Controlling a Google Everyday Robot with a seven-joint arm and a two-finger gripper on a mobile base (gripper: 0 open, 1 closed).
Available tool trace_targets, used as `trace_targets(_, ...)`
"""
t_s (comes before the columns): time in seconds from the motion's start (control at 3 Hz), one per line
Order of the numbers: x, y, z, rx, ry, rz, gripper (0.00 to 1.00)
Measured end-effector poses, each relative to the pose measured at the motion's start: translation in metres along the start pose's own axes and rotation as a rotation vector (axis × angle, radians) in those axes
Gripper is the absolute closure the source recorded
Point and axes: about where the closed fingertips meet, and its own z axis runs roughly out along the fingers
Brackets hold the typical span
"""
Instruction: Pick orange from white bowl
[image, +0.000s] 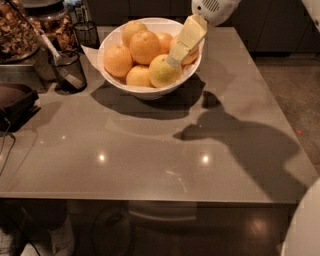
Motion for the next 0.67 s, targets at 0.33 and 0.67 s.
trace_targets(0.33, -0.006, 0.001, 0.002, 0.0, -0.01, -0.008, 0.0)
trace_targets(0.67, -0.022, 0.0, 0.0, -0.007, -0.069, -0.016, 0.0)
